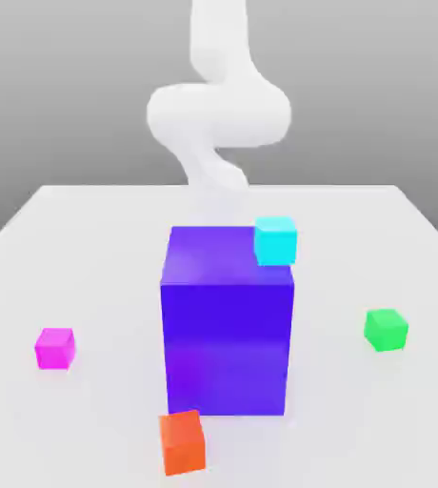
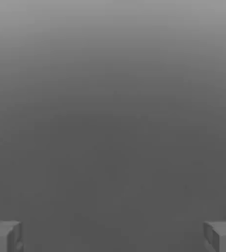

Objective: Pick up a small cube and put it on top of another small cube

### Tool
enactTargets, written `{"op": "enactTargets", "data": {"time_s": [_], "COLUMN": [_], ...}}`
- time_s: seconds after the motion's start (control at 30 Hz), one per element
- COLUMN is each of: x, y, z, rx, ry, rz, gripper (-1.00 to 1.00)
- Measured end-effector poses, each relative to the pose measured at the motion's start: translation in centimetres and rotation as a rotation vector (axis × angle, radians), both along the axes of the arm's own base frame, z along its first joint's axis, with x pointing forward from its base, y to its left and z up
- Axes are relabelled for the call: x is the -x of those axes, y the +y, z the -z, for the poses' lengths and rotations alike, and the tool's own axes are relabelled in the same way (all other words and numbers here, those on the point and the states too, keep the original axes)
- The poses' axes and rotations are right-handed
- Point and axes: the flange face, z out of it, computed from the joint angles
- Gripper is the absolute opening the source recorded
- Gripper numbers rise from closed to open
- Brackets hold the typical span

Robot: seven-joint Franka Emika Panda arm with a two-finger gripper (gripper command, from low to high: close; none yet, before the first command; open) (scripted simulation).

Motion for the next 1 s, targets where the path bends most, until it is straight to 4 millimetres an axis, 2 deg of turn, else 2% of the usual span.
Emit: {"op": "enactTargets", "data": {"time_s": [0.13,0.27,0.4,0.53,0.63,0.7,0.77,1.0], "x": [-3.3,-4.0,-2.4,1.3,5.0,8.3,11.2,11.7], "y": [-5.5,-11.2,-16.4,-20.5,-22.6,-23.9,-24.4,-23.8], "z": [8.5,17.0,25.4,33.5,39.2,42.7,45.9,52.9], "rx": [-0.079,-0.163,-0.255,-0.354,-0.434,-0.495,-0.552,-0.567], "ry": [0.115,0.216,0.309,0.395,0.456,0.491,0.523,0.545], "rz": [0.23,0.455,0.684,0.913,1.085,1.217,1.332,1.356], "gripper": [0.0,0.0,0.0,0.0,0.0,0.0,0.0,0.0]}}
